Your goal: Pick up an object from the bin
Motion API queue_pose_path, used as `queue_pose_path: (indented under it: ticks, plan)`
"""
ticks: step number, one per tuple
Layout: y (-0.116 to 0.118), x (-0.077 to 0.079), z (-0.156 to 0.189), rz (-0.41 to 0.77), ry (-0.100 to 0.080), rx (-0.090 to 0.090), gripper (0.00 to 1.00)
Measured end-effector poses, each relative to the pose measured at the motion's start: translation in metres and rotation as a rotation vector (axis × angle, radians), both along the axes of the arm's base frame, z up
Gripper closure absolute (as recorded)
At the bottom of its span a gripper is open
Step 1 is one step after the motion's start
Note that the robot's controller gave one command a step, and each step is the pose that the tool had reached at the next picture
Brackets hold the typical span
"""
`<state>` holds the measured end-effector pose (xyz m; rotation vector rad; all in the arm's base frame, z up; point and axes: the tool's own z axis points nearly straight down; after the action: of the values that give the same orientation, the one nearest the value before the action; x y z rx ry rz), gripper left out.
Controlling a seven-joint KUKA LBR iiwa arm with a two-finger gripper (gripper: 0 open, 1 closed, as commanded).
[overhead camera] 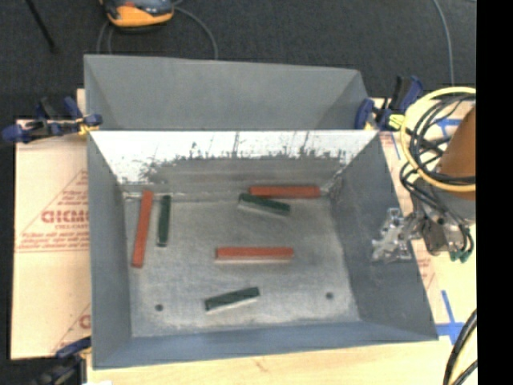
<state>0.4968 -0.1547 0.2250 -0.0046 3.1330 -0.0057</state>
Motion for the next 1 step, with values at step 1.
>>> queue_pose_path:
  ticks: [1]
  plan:
    - [0.0111,-0.0017,-0.0389,0.017,0.010,0.003,1.00]
